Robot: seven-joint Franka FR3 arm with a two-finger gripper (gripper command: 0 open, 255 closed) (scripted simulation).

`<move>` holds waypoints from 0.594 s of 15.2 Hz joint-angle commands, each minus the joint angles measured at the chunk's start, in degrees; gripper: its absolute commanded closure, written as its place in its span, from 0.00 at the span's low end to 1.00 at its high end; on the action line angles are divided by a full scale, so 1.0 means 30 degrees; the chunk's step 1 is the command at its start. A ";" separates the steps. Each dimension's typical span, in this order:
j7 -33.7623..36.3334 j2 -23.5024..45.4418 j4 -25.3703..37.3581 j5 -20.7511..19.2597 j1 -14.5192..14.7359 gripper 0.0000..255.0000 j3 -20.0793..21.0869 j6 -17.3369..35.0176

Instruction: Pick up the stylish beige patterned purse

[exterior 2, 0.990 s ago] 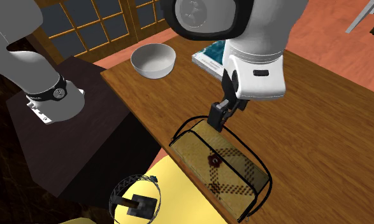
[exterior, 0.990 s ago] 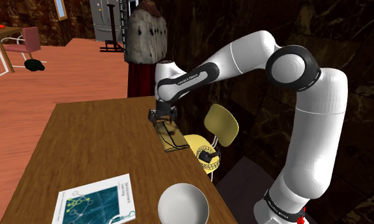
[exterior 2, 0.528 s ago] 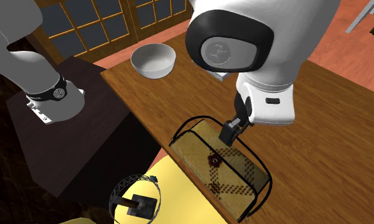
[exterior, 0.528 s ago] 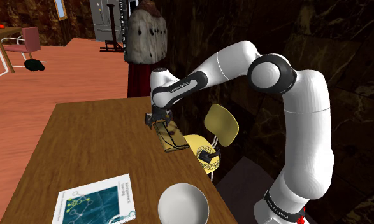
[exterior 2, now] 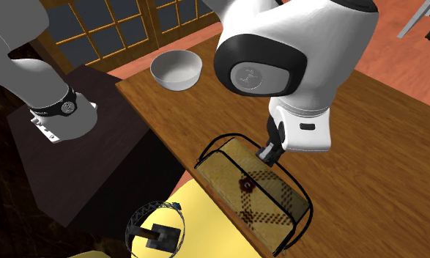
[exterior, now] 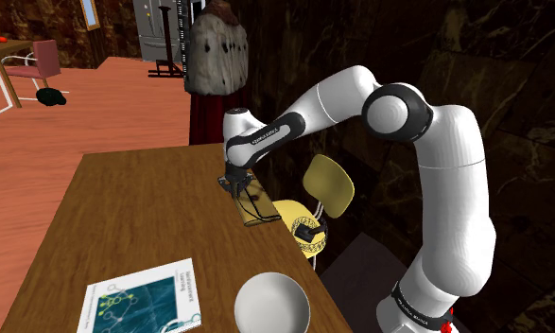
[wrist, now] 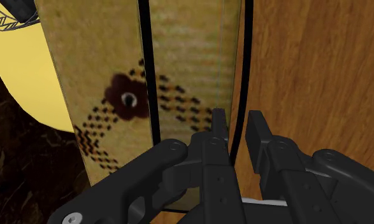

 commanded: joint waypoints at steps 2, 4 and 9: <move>0.0001 0.0001 -0.0009 -0.0002 0.0000 1.00 -0.0001 0.0013; 0.0002 0.0003 -0.0005 -0.0002 0.0000 1.00 -0.0001 0.0011; -0.0052 -0.0254 0.0104 0.0078 -0.0018 1.00 0.0051 -0.0351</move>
